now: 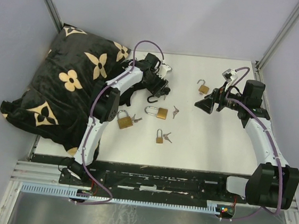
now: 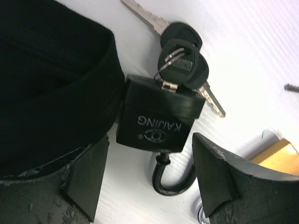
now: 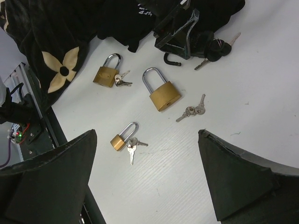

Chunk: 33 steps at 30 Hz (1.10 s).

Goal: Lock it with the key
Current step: Pick up the lock from the center of the board.

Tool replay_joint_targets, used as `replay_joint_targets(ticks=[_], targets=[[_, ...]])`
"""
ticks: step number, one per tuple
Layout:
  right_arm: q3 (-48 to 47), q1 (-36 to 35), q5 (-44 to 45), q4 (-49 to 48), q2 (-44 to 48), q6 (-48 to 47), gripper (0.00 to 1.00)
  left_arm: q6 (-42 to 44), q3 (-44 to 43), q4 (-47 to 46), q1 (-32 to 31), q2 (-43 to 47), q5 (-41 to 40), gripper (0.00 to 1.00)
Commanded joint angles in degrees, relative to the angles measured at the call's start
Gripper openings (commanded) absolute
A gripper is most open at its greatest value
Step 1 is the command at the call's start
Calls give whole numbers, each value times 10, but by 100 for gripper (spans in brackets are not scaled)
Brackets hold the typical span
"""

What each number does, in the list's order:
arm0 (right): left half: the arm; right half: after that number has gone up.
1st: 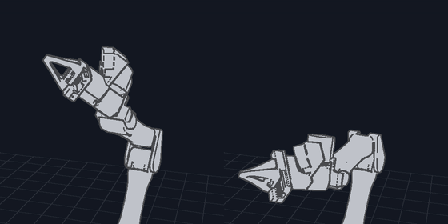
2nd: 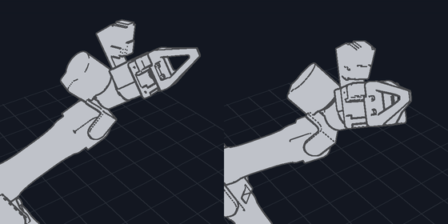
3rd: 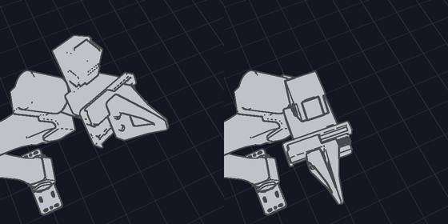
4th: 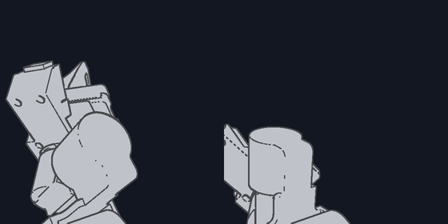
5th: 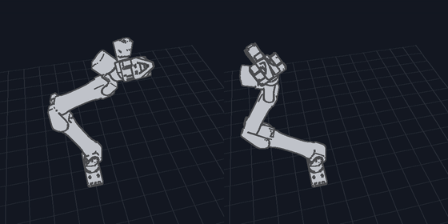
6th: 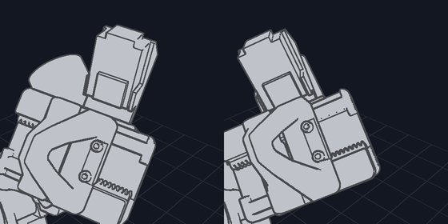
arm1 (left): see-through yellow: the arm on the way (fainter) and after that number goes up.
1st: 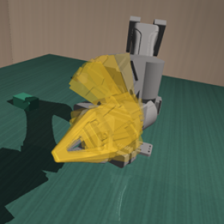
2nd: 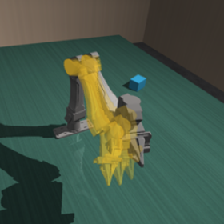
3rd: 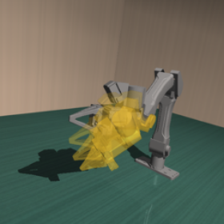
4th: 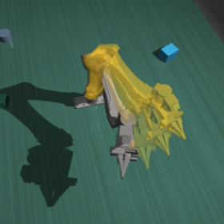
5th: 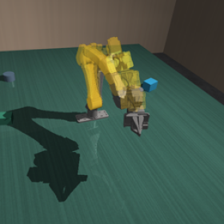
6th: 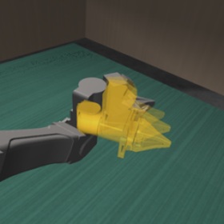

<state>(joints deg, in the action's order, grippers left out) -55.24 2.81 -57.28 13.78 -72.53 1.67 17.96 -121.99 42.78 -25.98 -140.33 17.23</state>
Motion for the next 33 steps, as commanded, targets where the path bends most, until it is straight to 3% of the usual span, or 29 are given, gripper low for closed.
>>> replay_joint_targets(ticks=[1,5,15,19,22,26,33], targets=[[-14,3,-23,-21,-6,2,97,-36,-23,-64,-2,-18,-3,79],[-15,4,-27,-22,-13,6,97,-33,-22,-89,-2,-24,-12,79],[-19,5,-31,-18,-22,6,97,-24,-7,-83,-1,-34,61,72],[-21,5,-33,-14,-24,5,96,-41,-3,-82,-2,-34,64,58],[-21,5,-34,-13,-25,5,96,-48,-1,-74,-2,-28,63,36],[-21,5,-36,-13,-26,4,96,-54,14,-70,-1,4,63,18],[-21,5,-44,-12,-24,4,96,-69,56,-110,0,98,87,13]])
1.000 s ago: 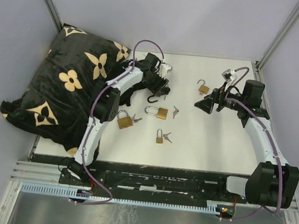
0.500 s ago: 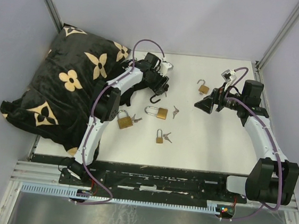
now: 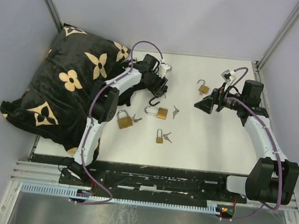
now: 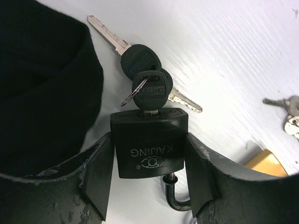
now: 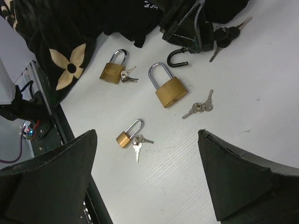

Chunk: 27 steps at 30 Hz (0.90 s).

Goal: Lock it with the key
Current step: Pick up the lock from the center of the board.

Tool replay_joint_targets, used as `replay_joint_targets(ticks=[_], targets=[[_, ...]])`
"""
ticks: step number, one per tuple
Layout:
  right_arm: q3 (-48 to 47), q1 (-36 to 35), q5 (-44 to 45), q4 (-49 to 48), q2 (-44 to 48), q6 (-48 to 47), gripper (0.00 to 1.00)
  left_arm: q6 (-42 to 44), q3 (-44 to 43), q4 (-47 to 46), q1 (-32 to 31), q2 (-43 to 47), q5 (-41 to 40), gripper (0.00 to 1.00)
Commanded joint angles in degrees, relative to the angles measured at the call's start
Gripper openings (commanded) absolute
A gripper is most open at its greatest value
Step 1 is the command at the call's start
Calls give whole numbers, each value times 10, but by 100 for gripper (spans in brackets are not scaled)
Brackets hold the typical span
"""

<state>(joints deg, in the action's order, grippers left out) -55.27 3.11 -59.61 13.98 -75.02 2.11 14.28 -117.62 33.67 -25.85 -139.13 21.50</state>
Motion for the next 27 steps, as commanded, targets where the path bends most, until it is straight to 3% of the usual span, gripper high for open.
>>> replay_joint_targets(ticks=[1,8,14,20,24,27], targets=[[-20,2,-22,-14,1,-1,96,-36,13,-20,0,94,54,13],[-20,1,-30,-14,3,-4,96,-97,37,-38,12,126,158,12],[-25,2,-73,16,0,-55,97,-179,113,-100,17,161,310,12],[-38,1,-135,184,13,-370,99,-301,255,-233,10,221,447,12],[-69,1,-198,434,32,-817,99,-331,321,-274,-13,263,506,12],[-99,-3,-208,492,22,-911,99,-339,348,-291,-38,288,527,12]])
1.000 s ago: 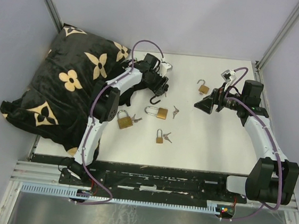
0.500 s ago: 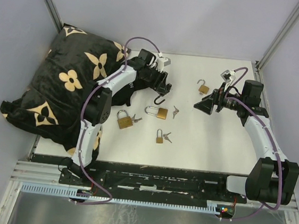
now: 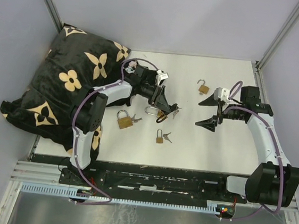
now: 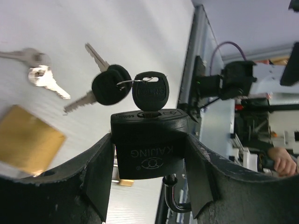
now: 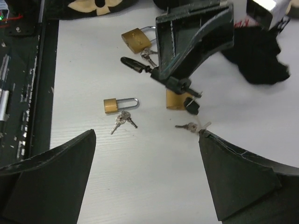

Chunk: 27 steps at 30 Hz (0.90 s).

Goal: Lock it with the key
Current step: Pick up the lock from the center of the board.

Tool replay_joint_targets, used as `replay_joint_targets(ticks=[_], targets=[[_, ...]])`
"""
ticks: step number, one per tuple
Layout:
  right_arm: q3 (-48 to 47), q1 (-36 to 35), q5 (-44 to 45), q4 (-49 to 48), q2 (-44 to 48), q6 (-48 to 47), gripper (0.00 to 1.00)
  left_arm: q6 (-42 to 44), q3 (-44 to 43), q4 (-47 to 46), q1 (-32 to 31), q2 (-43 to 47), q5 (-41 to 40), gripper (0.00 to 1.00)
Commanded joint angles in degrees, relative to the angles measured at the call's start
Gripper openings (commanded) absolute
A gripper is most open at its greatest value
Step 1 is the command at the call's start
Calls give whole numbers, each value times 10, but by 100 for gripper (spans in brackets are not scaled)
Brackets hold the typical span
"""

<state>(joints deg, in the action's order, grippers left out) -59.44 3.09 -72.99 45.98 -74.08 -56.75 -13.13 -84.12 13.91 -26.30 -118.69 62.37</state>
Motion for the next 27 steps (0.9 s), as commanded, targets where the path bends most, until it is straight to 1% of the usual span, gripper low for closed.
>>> replay_joint_targets(ticks=[1,6,8,13,22,27], targets=[[-72,-6,-74,208,4,-370,99,-71,20,-102,-42,90,124,12],[-156,-57,-38,469,-69,-655,99,-94,23,-120,-84,96,155,12],[-179,-68,-38,544,-96,-735,100,-101,14,-122,-94,91,166,12],[-173,-95,-17,549,-101,-739,98,-114,-10,-122,-115,84,188,13],[-152,-113,-18,548,-88,-743,88,-124,-32,-122,-129,86,204,13],[-158,-131,-22,544,-94,-744,83,-125,-45,-122,-140,83,210,13]])
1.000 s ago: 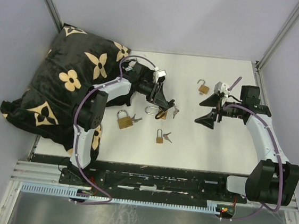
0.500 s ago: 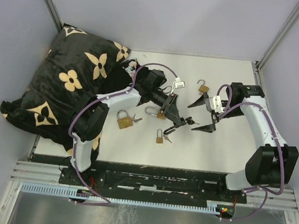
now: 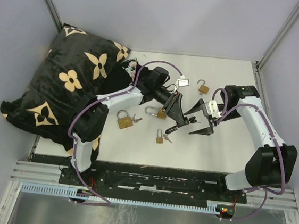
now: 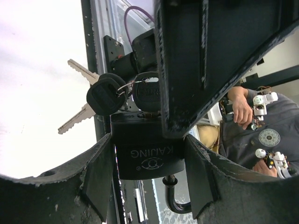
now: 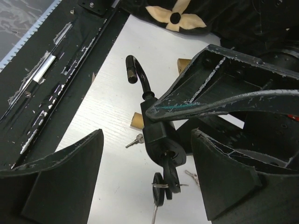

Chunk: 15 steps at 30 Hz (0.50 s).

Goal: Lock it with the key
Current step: Pick up the lock from the center of the board.

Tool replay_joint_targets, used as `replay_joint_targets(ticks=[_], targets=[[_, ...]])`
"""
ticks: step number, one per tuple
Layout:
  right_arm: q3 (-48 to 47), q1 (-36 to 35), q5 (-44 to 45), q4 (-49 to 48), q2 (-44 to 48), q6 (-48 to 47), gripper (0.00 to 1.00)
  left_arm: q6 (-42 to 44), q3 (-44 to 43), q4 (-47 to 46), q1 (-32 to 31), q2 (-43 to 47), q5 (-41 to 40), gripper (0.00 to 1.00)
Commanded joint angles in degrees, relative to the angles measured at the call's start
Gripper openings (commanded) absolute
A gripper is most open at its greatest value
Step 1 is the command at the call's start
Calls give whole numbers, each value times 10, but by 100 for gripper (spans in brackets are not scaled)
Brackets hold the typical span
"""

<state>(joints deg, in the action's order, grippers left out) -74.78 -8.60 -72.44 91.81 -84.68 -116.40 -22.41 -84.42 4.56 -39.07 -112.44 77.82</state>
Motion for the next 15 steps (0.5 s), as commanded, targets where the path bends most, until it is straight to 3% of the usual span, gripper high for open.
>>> replay_joint_targets(ticks=[1,15], targets=[[-6,-17,-25,85,9,-147,80,-32,-43,-28,-14,21,57,13],[3,-28,2,14,24,-82,57,-35,-52,-28,-25,26,72,14]])
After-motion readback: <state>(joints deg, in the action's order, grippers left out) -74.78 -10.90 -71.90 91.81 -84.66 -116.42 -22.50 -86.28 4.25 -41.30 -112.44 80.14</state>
